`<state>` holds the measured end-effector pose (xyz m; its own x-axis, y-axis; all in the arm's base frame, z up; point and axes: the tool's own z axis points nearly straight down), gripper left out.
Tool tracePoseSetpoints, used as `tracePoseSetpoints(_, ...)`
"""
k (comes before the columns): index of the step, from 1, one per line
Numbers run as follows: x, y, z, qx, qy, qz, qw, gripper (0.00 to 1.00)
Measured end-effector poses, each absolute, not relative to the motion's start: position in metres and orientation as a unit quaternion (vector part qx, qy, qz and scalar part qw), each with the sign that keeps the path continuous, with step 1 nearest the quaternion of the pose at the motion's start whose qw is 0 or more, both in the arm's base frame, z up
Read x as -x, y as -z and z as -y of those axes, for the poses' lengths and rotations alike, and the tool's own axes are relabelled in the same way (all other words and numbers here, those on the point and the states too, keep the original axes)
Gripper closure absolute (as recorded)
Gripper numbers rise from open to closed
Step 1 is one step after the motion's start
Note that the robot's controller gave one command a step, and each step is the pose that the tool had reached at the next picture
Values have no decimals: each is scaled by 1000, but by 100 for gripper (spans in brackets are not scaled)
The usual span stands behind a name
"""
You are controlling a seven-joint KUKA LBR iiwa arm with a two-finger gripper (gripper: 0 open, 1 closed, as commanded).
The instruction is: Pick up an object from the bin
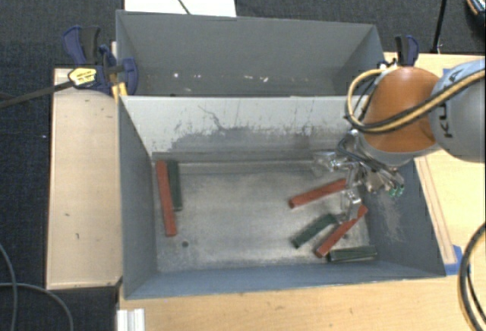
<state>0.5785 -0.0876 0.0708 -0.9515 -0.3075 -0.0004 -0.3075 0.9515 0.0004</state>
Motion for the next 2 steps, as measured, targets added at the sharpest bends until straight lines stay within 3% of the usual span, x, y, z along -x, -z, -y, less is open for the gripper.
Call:
tracePoseSetpoints(1, -578, -71, 88, 156, 0, -988, 0, 100)
tracePoseSetpoints(2, -562, -206, 96, 191, 2, -982, 5, 100)
